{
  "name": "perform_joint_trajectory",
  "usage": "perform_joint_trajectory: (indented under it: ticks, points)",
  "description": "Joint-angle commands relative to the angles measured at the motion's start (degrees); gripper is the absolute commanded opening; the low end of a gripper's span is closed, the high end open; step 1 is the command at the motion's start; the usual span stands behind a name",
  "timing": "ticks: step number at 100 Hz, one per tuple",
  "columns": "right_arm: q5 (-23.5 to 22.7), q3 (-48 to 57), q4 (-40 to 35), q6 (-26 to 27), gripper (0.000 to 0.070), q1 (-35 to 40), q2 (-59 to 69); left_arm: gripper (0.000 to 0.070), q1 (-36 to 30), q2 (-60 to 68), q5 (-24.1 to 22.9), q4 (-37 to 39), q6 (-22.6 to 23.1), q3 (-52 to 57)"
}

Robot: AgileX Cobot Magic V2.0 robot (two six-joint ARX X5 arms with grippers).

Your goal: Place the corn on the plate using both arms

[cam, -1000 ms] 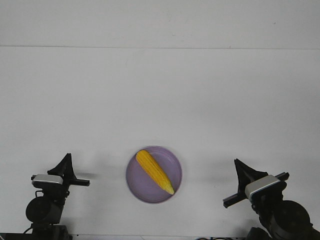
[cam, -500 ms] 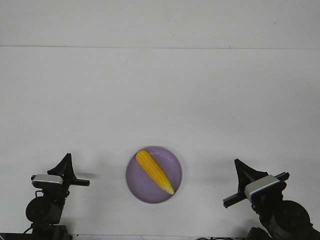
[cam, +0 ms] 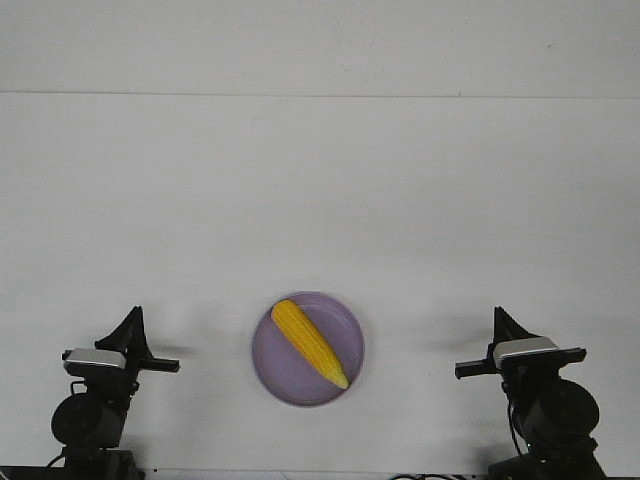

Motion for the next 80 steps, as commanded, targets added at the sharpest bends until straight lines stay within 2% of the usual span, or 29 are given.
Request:
perform_joint_trajectory:
  ticks: [1, 7, 16, 38, 80]
  points:
    - [-6.1, -5.6, 5.3, -1.7, 0.0012, -7.0, -2.8, 0.0013, 0.1, -0.1, -0.1, 0.5, 0.3, -1.2]
    - [-8.5, -10.4, 7.9, -1.7, 0.0012, -10.9, -6.0, 0.0013, 0.1, -0.1, -0.1, 0.6, 0.3, -1.2]
    - [-8.7, -15.5, 9.4, -1.6, 0.0012, -14.1, -10.0, 0.0013, 0.1, -0.1, 0.0, 0.6, 0.3, -1.2]
    - [-8.6, -22.2, 14.1, -1.6, 0.0012, -15.6, -13.6, 0.0013, 0.1, -0.1, -0.1, 0.6, 0.3, -1.2]
    - [-8.8, -22.3, 14.9, -1.6, 0.0012, -15.6, -13.6, 0.0013, 0.1, -0.1, -0.1, 0.5, 0.3, -1.2]
